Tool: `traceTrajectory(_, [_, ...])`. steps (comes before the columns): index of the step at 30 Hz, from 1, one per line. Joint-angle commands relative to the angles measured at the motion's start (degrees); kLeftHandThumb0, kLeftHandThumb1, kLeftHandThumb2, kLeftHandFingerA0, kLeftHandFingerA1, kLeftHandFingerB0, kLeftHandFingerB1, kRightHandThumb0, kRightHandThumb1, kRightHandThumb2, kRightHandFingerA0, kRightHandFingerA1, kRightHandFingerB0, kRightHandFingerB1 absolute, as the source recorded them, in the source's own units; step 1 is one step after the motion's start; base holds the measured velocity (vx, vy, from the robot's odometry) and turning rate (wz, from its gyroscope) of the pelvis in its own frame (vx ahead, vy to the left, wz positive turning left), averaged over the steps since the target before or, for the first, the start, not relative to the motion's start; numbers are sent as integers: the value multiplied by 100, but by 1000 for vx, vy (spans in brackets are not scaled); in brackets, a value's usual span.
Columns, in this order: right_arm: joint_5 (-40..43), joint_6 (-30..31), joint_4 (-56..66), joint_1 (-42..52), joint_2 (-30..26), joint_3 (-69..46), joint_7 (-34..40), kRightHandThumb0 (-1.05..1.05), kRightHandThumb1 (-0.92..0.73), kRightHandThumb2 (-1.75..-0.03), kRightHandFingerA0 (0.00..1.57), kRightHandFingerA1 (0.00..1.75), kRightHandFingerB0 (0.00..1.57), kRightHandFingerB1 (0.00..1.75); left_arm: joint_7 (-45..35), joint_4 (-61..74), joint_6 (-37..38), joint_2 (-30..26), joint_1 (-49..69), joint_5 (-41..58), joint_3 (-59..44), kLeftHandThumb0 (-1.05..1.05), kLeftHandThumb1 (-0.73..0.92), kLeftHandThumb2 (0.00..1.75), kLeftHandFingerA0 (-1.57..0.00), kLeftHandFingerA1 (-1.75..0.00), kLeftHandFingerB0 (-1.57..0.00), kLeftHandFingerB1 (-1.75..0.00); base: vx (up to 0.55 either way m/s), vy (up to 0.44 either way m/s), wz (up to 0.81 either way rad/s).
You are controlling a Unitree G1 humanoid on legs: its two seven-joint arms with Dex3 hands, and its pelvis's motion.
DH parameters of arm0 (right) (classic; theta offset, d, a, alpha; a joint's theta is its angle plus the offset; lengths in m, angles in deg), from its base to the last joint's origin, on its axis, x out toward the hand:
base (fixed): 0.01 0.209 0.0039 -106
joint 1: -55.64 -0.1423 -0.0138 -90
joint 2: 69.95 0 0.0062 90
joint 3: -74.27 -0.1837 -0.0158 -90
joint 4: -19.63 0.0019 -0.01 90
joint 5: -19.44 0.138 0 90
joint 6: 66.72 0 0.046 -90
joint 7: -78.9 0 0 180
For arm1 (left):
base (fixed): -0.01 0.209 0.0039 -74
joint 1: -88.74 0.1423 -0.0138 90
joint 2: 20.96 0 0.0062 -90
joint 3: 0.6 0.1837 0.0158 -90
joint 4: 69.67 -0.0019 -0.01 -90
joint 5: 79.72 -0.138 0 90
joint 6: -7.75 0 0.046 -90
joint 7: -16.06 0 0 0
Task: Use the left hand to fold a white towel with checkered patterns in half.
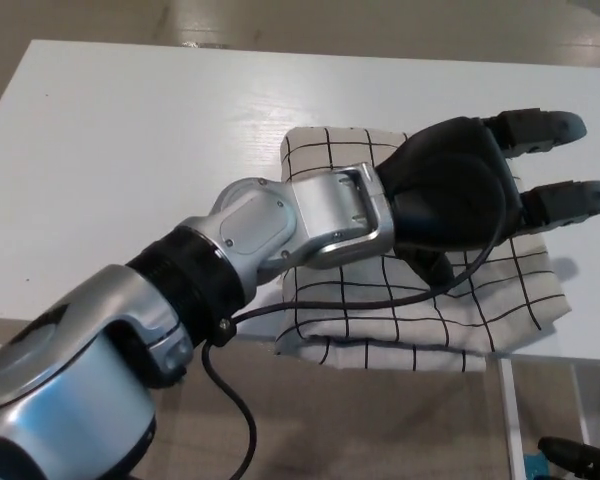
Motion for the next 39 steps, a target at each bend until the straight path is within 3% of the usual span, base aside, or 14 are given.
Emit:
traceTrajectory(1, [-112, 89, 115, 252, 46, 24, 147, -25, -68, -60, 63, 71, 77, 60, -4157, 706, -1447, -128, 254, 1847, -896, -102, 58, 66, 0, 0, 0, -4, 0, 0, 0])
traceTrajectory(9, [170, -122, -50, 349, 20, 1, -144, -24, -68, -61, 63, 70, 78, 59, -3534, 1330, -650, -734, 219, 2782, -1741, -100, 59, 66, 0, -1, 0, -22, 0, 0, 0])
traceTrajectory(10, [184, -127, -45, 370, 19, 4, -163, -24, -68, -60, 63, 70, 78, 58, -3518, 1440, -604, -800, 243, 3001, -1907, -84, 46, 91, 0, -1, 0, -17, 0, 0, 0])
traceTrajectory(11, [179, -76, -12, 382, 17, 9, -159, -25, -69, -60, 63, 70, 76, 56, -3625, 1772, -664, -955, 305, 3438, -2223, -93, 61, 59, 0, -8, -1, -27, 0, 0, 0])
traceTrajectory(13, [171, -40, 7, 380, 16, 9, -147, -25, -69, -60, 63, 70, 76, 56, -3712, 1964, -727, -1034, 343, 3640, -2374, -93, 61, 59, 0, -8, -1, -27, 0, 0, 0])
traceTrajectory(15, [254, 225, 212, 378, 59, -18, -108, -24, -66, -60, 61, 69, 75, 56, -3881, 2850, -944, -1428, 638, 4339, -2908, -80, 46, 91, -4, -6, -5, -25, 0, 0, 0])
traceTrajectory(17, [315, 301, 258, 345, 55, -48, -117, -23, -66, -60, 61, 68, 75, 56, -3967, 3216, -1048, -1599, 810, 4626, -3113, -92, 60, 59, 0, -18, -6, -27, 0, 0, 0])
traceTrajectory(18, [322, 338, 266, 287, -3, -88, -123, -23, -65, -60, 60, 68, 74, 58, -4023, 3470, -1066, -1766, 966, 4885, -3274, -79, 47, 90, -4, -8, -6, -29, 0, 0, 0])
traceTrajectory(22, [246, 457, 361, 170, -145, -184, -59, -22, -65, -59, 58, 67, 73, 58, -4181, 4211, -1154, -2215, 1521, 5618, -3778, -78, 46, 90, -5, -12, -5, -32, 0, 0, 0])
traceTrajectory(28, [366, 801, 584, -122, -297, -440, 54, -25, -65, -59, 54, 65, 70, 57, -4354, 5461, -1055, -3068, 3399, 7133, -4978, -77, 48, 87, -1, -25, -9, -40, 0, 0, 0])
traceTrajectory(29, [433, 871, 640, -198, -311, -495, 68, -25, -65, -59, 54, 65, 70, 57, -4381, 5697, -1003, -3194, 3924, 7428, -5266, -80, 59, 59, -8, -23, -15, -29, 0, 0, 0])
traceTrajectory(35, [374, 666, 629, -374, -278, -674, 302, -23, -65, -59, 54, 66, 69, 58, -4479, 6055, -812, -3261, 5312, 8066, -5949, -79, 49, 80, -6, -32, -11, -38, 0, 0, 0])
traceTrajectory(36, [363, 709, 665, -423, -281, -705, 350, -23, -65, -59, 54, 67, 68, 58, -4534, 6101, -796, -3237, 5588, 8205, -6118, -36, 23, 87, 0, -48, 0, -46, 0, 0, 0])
traceTrajectory(39, [377, 889, 820, -508, -268, -791, 446, -23, -65, -59, 55, 68, 68, 58, -4696, 6173, -725, -3164, 6356, 8589, -6538, -36, 23, 86, 0, -48, 0, -46, 0, 0, 0])
